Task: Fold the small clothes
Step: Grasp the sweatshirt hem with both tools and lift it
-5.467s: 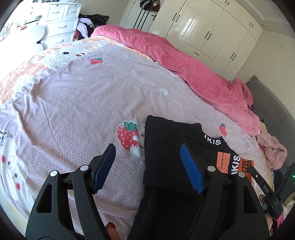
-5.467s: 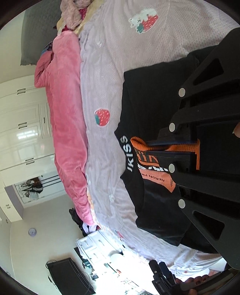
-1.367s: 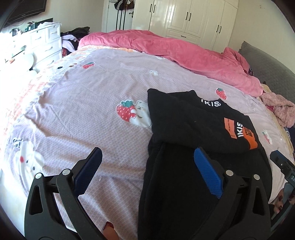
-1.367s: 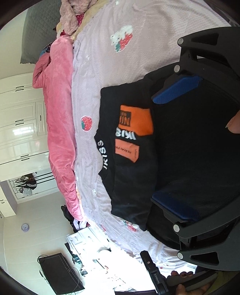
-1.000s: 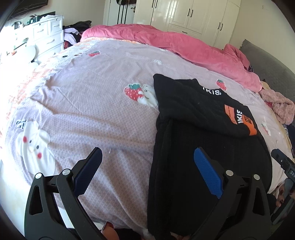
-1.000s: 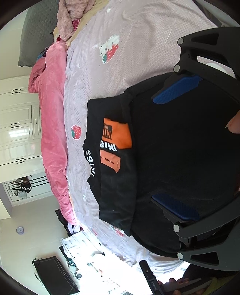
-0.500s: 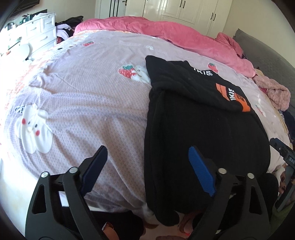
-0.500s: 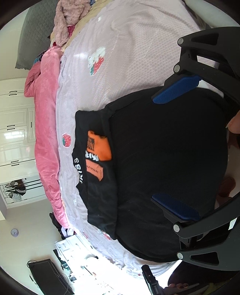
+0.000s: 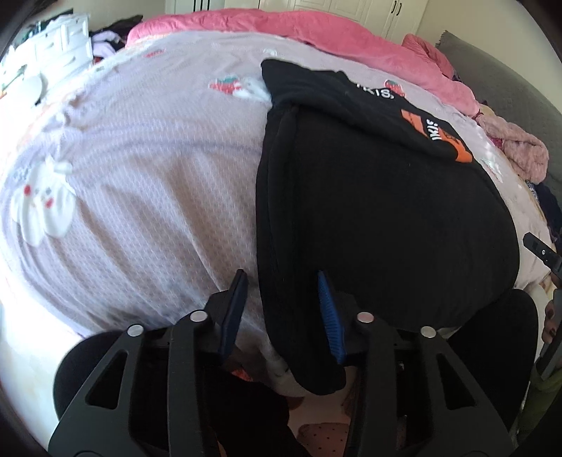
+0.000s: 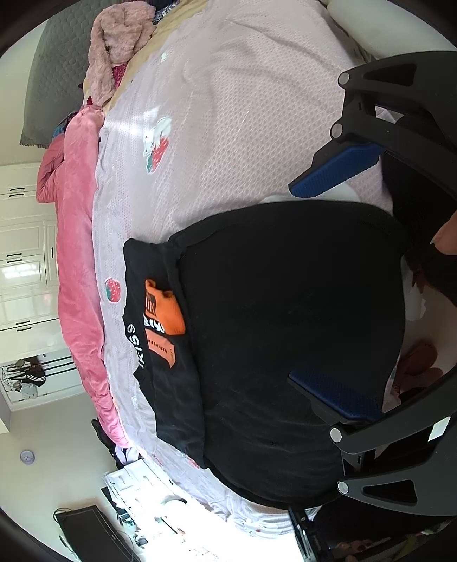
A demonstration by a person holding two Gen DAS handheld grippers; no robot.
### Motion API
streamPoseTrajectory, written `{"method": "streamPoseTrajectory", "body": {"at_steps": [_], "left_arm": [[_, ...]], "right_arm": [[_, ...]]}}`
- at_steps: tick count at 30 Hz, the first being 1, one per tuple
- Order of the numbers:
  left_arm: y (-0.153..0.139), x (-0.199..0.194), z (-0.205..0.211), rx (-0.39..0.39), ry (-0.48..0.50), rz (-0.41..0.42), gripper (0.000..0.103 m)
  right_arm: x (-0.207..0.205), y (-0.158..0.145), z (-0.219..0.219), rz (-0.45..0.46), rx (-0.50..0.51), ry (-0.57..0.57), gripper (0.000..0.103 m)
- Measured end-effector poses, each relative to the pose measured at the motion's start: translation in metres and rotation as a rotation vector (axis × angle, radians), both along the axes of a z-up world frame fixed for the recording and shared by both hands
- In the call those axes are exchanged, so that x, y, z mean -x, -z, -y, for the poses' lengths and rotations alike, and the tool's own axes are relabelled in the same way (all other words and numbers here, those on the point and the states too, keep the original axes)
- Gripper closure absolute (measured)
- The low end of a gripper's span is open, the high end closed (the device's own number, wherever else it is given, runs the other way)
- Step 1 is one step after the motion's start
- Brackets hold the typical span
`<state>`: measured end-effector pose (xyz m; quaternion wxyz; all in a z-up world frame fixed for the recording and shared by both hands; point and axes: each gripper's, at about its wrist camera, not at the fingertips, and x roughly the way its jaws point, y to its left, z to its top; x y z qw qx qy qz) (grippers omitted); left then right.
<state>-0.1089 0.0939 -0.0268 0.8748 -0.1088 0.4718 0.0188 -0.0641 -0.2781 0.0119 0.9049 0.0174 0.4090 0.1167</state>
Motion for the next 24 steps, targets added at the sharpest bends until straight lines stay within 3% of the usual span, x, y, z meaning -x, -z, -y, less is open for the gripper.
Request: {"method": "streamPoseTrajectory", "body": {"at_steps": [6, 16, 24], "left_arm": [[0.004, 0.005, -0.006, 0.043, 0.000, 0.005, 0.096], [0.000, 0.018, -0.024, 0.069, -0.022, 0.011, 0.100], [0.003, 0.017, -0.018, 0.042, -0.004, -0.004, 0.100]], "right_arm": [[0.005, 0.005, 0.008, -0.016, 0.012, 0.016, 0.006], [0.011, 0.017, 0.028, -0.057, 0.026, 0.048, 0.006], [0.018, 0.023, 0.036, -0.075, 0.016, 0.039, 0.007]]}}
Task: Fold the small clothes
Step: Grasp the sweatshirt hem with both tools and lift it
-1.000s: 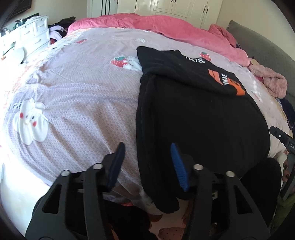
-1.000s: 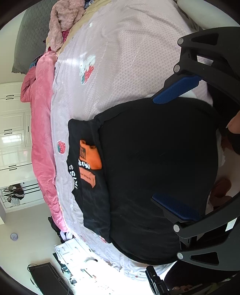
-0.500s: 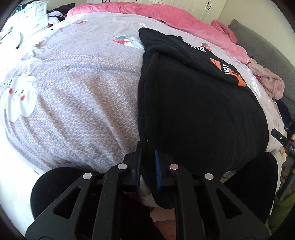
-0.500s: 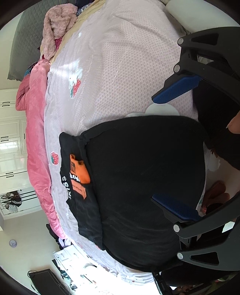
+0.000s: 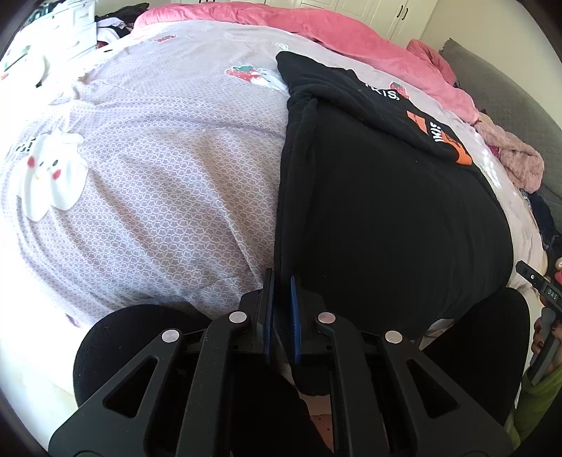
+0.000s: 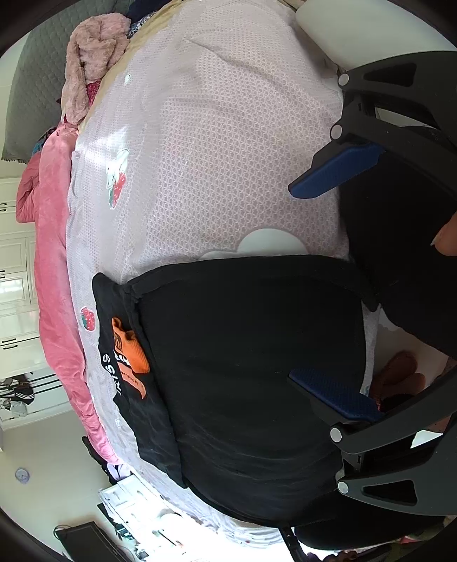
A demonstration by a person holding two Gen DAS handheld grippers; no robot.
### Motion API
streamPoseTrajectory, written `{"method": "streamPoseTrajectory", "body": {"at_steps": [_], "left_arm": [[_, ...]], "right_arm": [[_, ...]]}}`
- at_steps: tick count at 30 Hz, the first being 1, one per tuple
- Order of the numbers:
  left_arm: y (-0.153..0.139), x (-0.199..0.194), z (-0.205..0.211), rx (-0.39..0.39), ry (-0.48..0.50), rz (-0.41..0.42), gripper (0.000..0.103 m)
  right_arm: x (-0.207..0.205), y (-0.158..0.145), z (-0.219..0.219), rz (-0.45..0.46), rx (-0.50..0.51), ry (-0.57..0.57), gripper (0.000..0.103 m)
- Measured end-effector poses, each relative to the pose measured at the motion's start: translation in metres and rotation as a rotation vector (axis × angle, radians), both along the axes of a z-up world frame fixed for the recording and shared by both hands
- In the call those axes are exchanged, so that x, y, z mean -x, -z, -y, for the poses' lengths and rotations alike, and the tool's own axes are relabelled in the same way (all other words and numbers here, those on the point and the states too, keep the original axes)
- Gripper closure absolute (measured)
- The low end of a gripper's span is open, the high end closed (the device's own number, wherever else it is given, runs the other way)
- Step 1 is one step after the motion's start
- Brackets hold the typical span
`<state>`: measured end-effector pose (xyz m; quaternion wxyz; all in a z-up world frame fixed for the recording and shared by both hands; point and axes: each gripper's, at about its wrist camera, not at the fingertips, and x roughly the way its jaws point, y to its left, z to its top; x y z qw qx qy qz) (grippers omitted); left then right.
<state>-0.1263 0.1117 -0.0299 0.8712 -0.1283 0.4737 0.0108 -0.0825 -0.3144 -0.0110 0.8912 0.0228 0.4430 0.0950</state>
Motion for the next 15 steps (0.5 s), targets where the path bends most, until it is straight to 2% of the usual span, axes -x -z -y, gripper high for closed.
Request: {"method": "streamPoseTrajectory", "body": {"at_steps": [3, 4, 8, 10, 12, 15], "left_arm": [[0.002, 0.000, 0.002, 0.001, 0.004, -0.008, 0.100], [0.002, 0.000, 0.002, 0.000, 0.005, -0.009, 0.100], [0.004, 0.000, 0.002, 0.003, 0.005, -0.014, 0.098], [0.005, 0.000, 0.002, 0.003, 0.007, -0.017, 0.097], [0.006, 0.000, 0.002, 0.008, 0.007, -0.022, 0.096], [0.008, 0.001, 0.003, 0.020, 0.002, -0.024, 0.095]], "right_arm": [[0.001, 0.001, 0.002, -0.007, -0.011, 0.002, 0.011], [0.001, 0.002, 0.002, -0.012, -0.016, 0.001, 0.019], [0.000, 0.006, 0.000, -0.038, -0.032, -0.023, 0.036], [-0.001, 0.010, -0.003, -0.056, -0.023, -0.037, 0.053], [-0.004, 0.018, -0.004, -0.079, -0.012, -0.033, 0.058], [-0.006, 0.024, -0.002, -0.088, -0.034, -0.026, 0.060]]}}
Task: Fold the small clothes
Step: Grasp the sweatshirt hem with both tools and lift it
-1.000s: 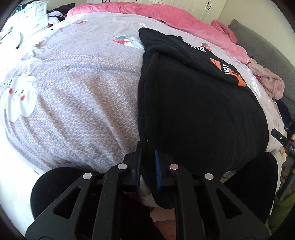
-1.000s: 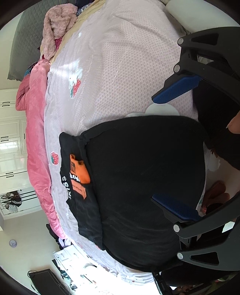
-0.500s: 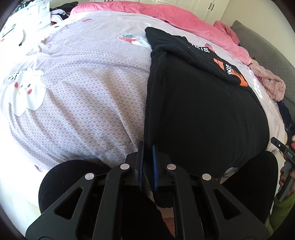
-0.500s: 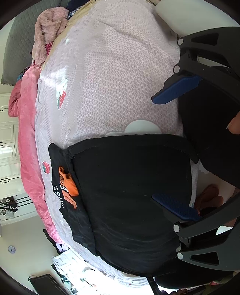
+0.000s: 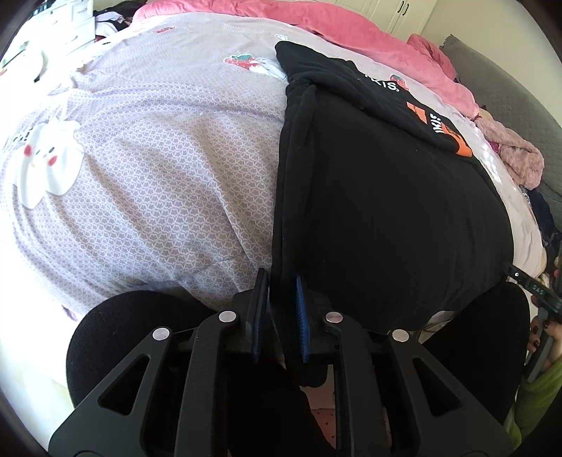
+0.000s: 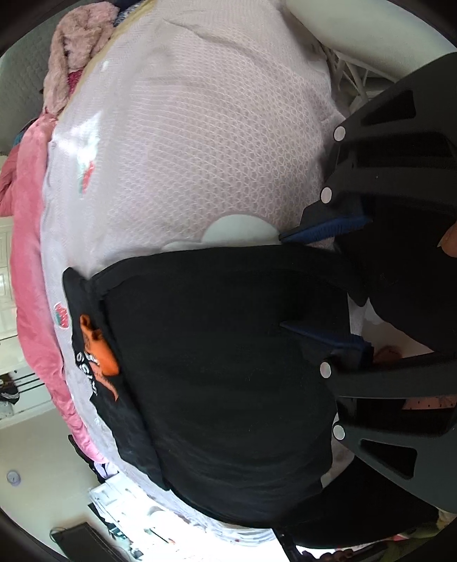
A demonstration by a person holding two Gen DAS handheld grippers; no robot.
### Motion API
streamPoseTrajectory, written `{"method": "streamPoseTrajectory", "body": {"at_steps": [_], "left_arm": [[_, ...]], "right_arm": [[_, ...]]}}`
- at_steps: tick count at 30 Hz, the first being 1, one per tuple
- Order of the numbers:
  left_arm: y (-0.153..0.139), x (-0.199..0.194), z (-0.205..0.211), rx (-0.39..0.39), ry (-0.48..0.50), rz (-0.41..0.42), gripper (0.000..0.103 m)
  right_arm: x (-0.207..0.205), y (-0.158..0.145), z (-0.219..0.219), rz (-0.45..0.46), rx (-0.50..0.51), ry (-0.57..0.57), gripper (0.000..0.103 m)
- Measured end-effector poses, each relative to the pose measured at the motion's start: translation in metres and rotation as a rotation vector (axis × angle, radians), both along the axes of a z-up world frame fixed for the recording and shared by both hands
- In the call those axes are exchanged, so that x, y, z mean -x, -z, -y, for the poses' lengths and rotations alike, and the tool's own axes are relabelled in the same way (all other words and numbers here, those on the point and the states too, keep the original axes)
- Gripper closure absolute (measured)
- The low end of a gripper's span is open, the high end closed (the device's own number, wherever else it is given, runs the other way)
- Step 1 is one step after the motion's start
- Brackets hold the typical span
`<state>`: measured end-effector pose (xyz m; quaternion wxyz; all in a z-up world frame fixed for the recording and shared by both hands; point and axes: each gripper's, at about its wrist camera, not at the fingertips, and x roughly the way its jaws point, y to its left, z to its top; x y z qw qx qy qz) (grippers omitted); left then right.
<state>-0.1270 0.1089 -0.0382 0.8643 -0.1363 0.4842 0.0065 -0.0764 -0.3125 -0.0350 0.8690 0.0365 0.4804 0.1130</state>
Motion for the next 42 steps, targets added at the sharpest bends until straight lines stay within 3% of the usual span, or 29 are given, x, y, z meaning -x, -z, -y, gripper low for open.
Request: {"method": "streamPoseTrajectory", "body": {"at_steps": [2, 6, 10, 14, 19, 21, 26, 28, 31, 32, 33, 34, 37, 42], "left_arm": [[0.001, 0.001, 0.000, 0.006, -0.003, 0.000, 0.095], [-0.001, 0.005, -0.002, 0.019, -0.011, 0.010, 0.100], [-0.009, 0.009, -0.001, 0.021, -0.002, 0.026, 0.101], [-0.013, 0.012, 0.001, 0.019, 0.013, 0.035, 0.100], [-0.006, 0.011, 0.005, 0.015, 0.019, 0.007, 0.097], [-0.003, 0.010, 0.006, 0.013, 0.019, -0.004, 0.091], [0.003, 0.008, 0.010, 0.001, 0.020, -0.023, 0.083], [0.004, 0.006, 0.012, -0.002, 0.023, -0.024, 0.080], [0.006, 0.004, 0.017, -0.019, 0.029, -0.022, 0.083], [0.006, 0.004, 0.018, -0.021, 0.030, -0.022, 0.090], [0.007, 0.004, 0.019, -0.018, 0.033, -0.022, 0.100], [0.006, 0.004, 0.020, -0.017, 0.035, -0.019, 0.100], [-0.004, 0.007, 0.018, -0.006, 0.038, 0.011, 0.101], [-0.033, 0.013, 0.009, 0.038, 0.027, 0.100, 0.101]], "right_arm": [[0.000, -0.001, 0.001, 0.001, -0.006, -0.004, 0.062], [0.005, -0.008, 0.002, 0.010, -0.022, -0.026, 0.087], [0.010, -0.021, 0.010, 0.030, -0.085, -0.038, 0.094], [0.015, -0.038, 0.015, 0.074, -0.158, -0.058, 0.096], [0.016, -0.038, 0.008, 0.071, -0.100, -0.070, 0.093], [0.014, -0.030, 0.007, 0.042, -0.061, -0.055, 0.093], [0.009, -0.017, 0.010, -0.013, -0.042, -0.037, 0.084], [0.006, -0.011, 0.010, -0.038, -0.033, -0.032, 0.072], [0.005, -0.003, 0.009, -0.060, -0.038, -0.034, 0.072], [0.005, -0.003, 0.009, -0.059, -0.032, -0.041, 0.073], [0.006, -0.005, 0.008, -0.058, -0.031, -0.056, 0.081], [0.007, -0.007, 0.007, -0.055, -0.039, -0.073, 0.094], [0.012, -0.017, 0.005, -0.025, -0.048, -0.103, 0.095], [0.014, -0.044, 0.013, 0.042, -0.194, -0.118, 0.096]]}}
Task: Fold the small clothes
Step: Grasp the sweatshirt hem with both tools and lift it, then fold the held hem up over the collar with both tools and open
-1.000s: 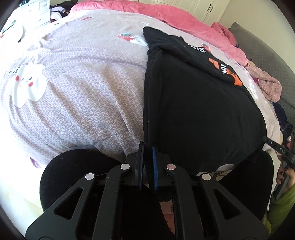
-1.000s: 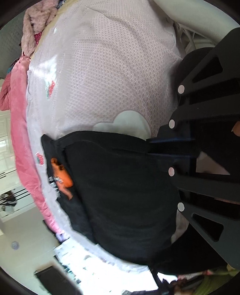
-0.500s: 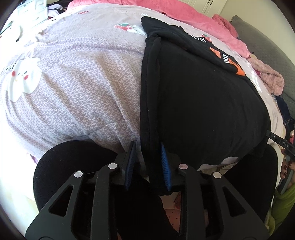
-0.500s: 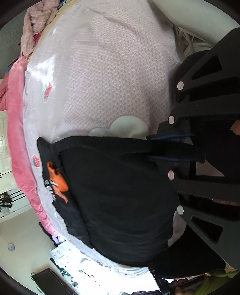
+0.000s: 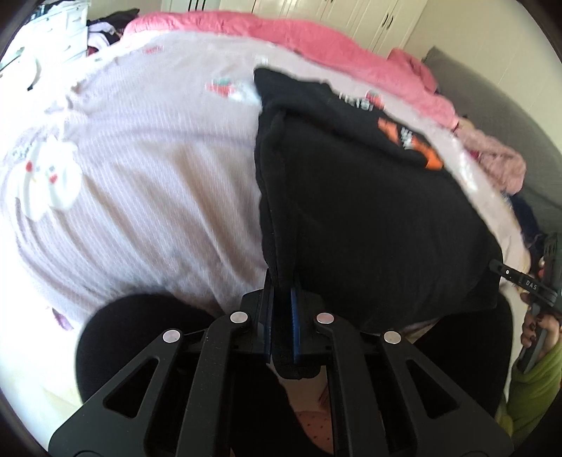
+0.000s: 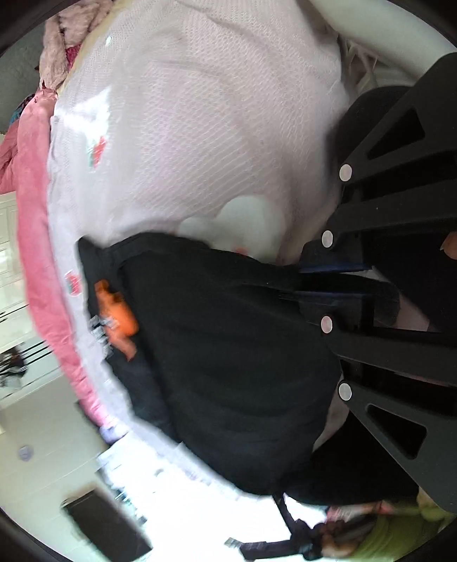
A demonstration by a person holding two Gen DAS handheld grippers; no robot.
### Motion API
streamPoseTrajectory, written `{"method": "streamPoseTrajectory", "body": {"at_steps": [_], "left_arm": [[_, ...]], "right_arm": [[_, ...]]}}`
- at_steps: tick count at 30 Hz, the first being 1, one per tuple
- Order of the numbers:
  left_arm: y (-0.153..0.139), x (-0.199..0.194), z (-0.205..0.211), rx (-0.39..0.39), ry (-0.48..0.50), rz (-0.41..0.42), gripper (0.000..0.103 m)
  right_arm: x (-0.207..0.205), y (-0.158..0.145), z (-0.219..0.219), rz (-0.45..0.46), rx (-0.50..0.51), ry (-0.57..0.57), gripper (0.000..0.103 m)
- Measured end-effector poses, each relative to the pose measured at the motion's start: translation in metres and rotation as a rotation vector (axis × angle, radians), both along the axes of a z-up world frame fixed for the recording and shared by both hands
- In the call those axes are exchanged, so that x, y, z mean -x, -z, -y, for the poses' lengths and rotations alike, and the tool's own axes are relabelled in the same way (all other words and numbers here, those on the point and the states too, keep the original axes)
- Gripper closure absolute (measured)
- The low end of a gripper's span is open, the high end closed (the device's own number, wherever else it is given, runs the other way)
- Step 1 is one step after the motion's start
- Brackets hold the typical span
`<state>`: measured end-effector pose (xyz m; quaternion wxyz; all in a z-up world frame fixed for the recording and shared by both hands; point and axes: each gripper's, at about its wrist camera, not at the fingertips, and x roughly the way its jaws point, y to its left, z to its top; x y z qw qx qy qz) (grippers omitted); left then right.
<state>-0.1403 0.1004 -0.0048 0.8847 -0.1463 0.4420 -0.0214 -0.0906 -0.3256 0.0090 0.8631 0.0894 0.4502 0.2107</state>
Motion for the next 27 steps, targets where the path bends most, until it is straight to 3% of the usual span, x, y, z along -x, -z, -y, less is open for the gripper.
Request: {"method": "streamPoseTrajectory", "body": {"at_steps": [12, 21, 27], "left_arm": [[-0.056, -0.033, -0.018, 0.096, -0.039, 0.132, 0.101], [-0.085, -0.088, -0.029, 0.120, -0.099, 0.190, 0.101], [-0.087, -0.124, -0.036, 0.150, -0.146, 0.196, 0.101]], "right_arm": [[-0.034, -0.076, 0.004, 0.207, -0.116, 0.062, 0.096], [-0.091, -0.107, -0.006, 0.259, -0.120, 0.122, 0.096], [-0.130, -0.111, -0.015, 0.256, -0.090, 0.160, 0.096]]}}
